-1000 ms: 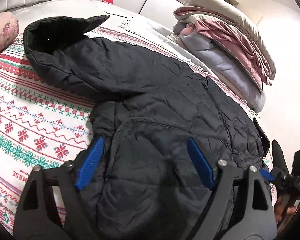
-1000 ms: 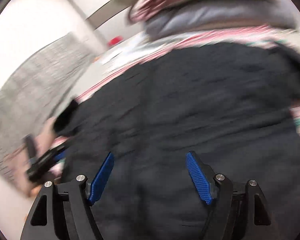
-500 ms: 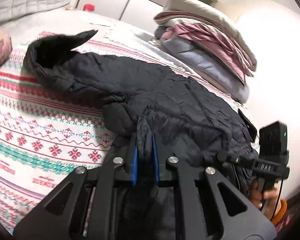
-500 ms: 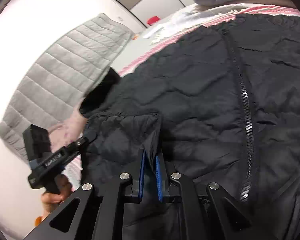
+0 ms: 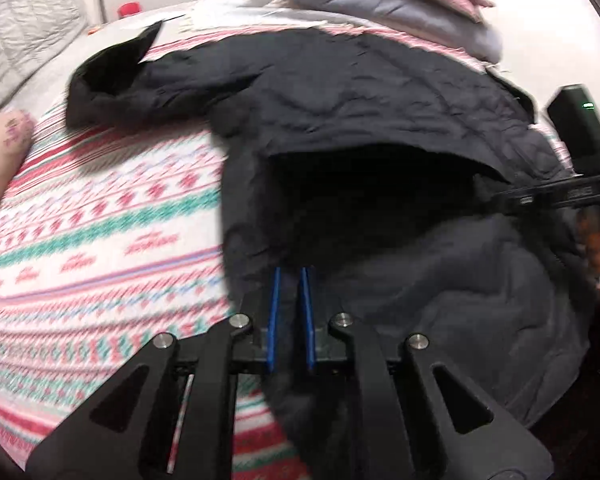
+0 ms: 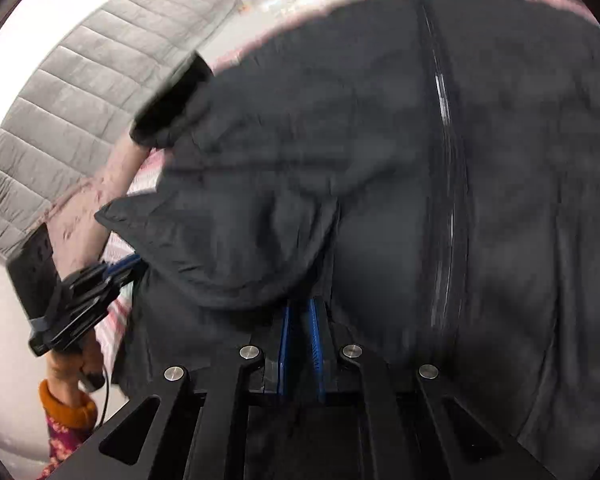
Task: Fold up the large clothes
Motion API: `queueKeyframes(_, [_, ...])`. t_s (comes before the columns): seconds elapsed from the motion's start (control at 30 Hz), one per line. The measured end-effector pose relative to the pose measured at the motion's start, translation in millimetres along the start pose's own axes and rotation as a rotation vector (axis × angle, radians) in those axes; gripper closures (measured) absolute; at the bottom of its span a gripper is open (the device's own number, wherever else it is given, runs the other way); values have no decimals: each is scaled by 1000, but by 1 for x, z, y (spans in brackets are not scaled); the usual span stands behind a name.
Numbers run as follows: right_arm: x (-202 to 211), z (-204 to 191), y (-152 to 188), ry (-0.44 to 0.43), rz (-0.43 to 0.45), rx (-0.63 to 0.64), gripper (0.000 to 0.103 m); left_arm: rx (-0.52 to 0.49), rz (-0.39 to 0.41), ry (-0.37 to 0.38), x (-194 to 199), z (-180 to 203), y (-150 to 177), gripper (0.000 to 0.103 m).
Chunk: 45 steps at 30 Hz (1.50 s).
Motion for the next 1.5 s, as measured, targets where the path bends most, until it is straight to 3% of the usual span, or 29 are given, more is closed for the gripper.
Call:
queueKeyframes(0.07, [9,0,5,4,-4,-7,92,51,28,8,13,-7,-6,87])
queueKeyframes(0.2, [38,-6,7,-59,17,-18,81,126,185,64,49,-4,-36,58])
queueKeyframes(0.3, [66,-7,-6,-38,105,4,71,121,282,121,65,17,-59,53])
queueKeyframes(0.37, [87,1,-10,-26,168,-4,66,109,300,140,61,34,-71,50])
queueKeyframes(0.43, [108,14,-12,16,229,-21,56,89,251,132,40,46,-74,50])
queueKeyframes(0.5, [128,44,-15,99,282,-61,46,75,131,112,8,56,-67,50])
queueKeyframes(0.6, [150,93,-15,219,320,-146,46,39,-59,71,-33,63,-43,50])
queueKeyframes(0.73, [162,142,-5,314,292,-226,46,-5,-95,70,-28,67,-27,49])
queueKeyframes(0.87, [151,155,20,366,197,-233,46,24,-116,82,-18,61,-16,48])
queueKeyframes(0.97, [151,148,31,437,180,-187,45,97,-82,42,2,46,-19,42])
queueKeyframes(1.0, [152,140,30,446,188,-164,45,122,-56,26,7,40,-26,34])
queueKeyframes(1.1, [148,114,23,392,220,-109,43,163,53,-29,26,21,-50,22])
queueKeyframes(1.37, [122,67,-4,273,272,-96,40,194,80,-373,21,-79,-131,21])
queueKeyframes(1.5, [108,64,-15,276,266,-73,40,184,39,-473,-8,-119,-168,21])
Point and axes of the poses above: each gripper's, at about its wrist camera, not at the fingertips, and x roughly against the way its jaws point, z to its right, y to its underside, the point moved 9 cm from there along -x, roughly the way its jaws point
